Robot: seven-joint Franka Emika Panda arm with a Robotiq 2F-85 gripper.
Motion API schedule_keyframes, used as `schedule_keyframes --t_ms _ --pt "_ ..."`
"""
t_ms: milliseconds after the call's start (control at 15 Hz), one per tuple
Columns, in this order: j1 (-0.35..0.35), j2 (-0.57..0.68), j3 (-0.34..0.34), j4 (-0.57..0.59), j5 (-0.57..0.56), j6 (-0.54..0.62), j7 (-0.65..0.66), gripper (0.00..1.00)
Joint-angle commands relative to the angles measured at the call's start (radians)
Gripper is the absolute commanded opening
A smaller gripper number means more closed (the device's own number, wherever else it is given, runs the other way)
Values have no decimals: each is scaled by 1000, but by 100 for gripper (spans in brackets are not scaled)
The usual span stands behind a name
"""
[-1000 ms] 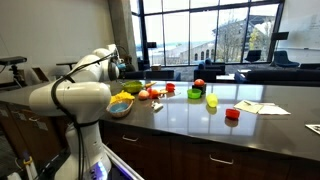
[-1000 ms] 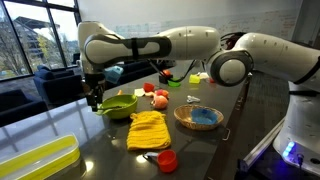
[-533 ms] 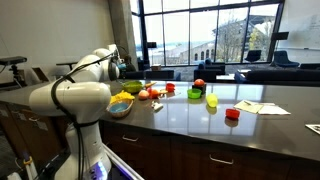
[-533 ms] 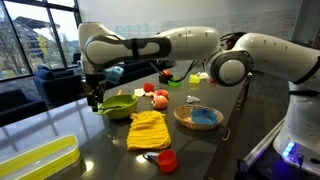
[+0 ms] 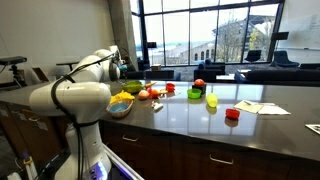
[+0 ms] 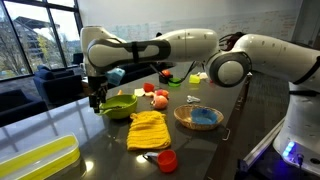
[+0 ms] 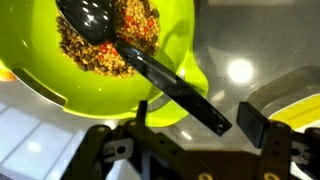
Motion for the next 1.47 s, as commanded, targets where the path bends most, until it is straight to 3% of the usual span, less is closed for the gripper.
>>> schedule_keyframes --t_ms 0,133,667,800,1400 --pt "-9 18 12 20 0 -2 -7 91" --pt "-8 22 10 22 -3 -2 -7 64" --pt "-8 18 11 8 -3 4 -13 5" --pt "-9 15 10 3 -3 12 -14 0" --pt "-7 10 -8 -1 -19 70 -1 1"
